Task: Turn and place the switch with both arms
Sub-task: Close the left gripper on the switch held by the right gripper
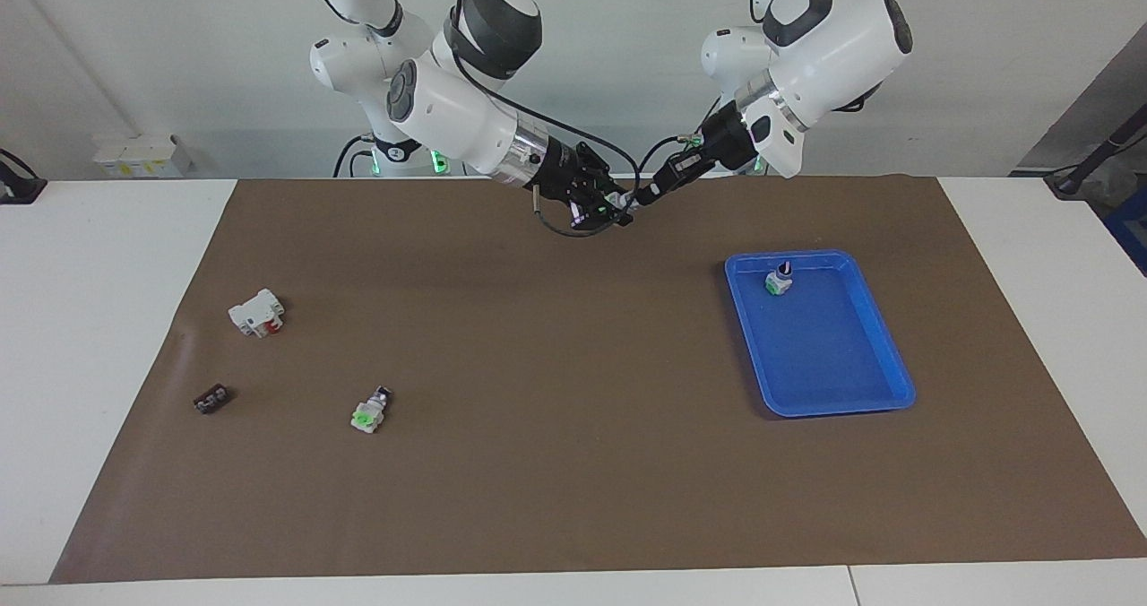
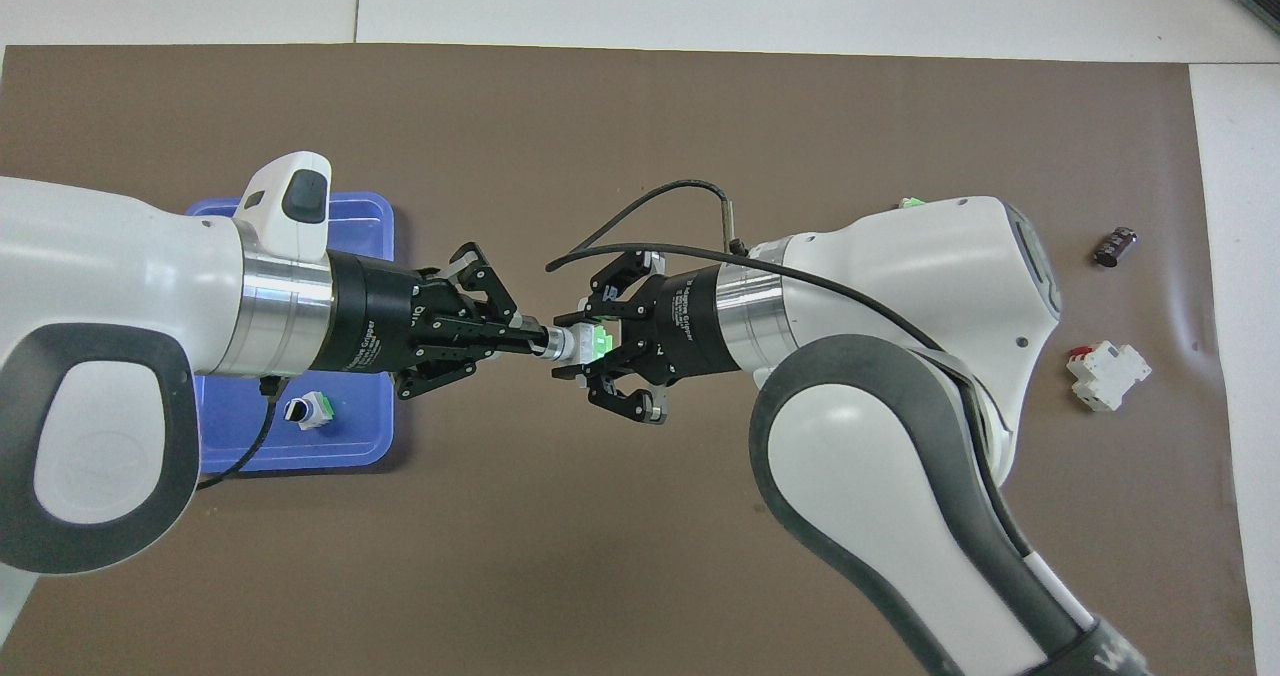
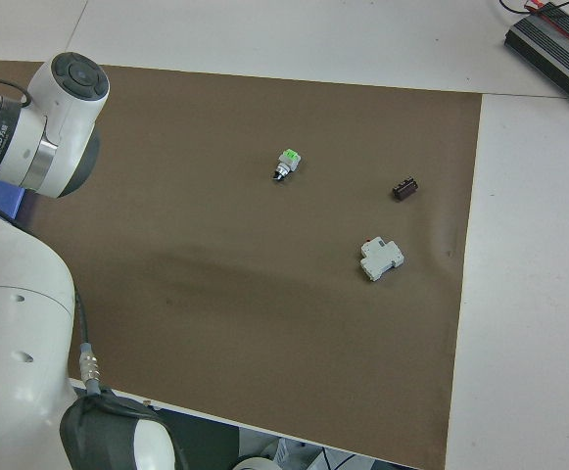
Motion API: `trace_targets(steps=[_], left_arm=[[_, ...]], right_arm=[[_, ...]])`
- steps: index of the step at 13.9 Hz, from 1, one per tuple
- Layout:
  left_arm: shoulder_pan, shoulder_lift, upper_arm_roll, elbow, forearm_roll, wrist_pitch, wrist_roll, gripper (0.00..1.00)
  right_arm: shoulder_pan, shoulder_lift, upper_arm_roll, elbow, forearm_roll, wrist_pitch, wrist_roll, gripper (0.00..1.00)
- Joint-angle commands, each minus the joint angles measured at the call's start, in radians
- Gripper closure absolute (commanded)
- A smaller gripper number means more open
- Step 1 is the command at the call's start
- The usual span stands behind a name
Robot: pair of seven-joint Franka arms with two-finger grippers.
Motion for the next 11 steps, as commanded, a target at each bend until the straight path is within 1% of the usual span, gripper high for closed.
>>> trace_targets(steps=[1,3,5,9,10,11], left_arm=[[-0.012,-0.059,0.007,-0.031,-0.019,-0.028,-0.052,1.00],[-0.012,-0.068,0.000,-0.031,-0.021,-0.056,-0.150,1.00],[-0.012,-0.067,-0.004,-0.026,-0.018,-0.043,-0.282,1.00],[-0.011,-0.068,-0.006,-0.026,-0.018,-0.040,-0.461,1.00],[-0.011,-0.067,-0.006,-0.026,-0.018,-0.024,-0.521,1.00],[-0.011,-0.067,-0.007,-0.034,-0.018,0.018,-0.556,1.00]], right_arm=[[-0.003,-0.009,0.003,-0.013,0.025,0.006,0.001,1.00],[-0.003,-0.009,0.003,-0.013,0.025,0.006,0.001,1.00],[-0.003,-0.009,0.003,-0.013,0.025,0.006,0.001,1.00],[-0.003,-0.009,0.003,-0.013,0.025,0.006,0.001,1.00],[-0.003,-0.009,0.003,-0.013,0.025,0.006,0.003,1.00],[-0.002,-0.009,0.003,-0.013,0.025,0.008,0.003,1.00]])
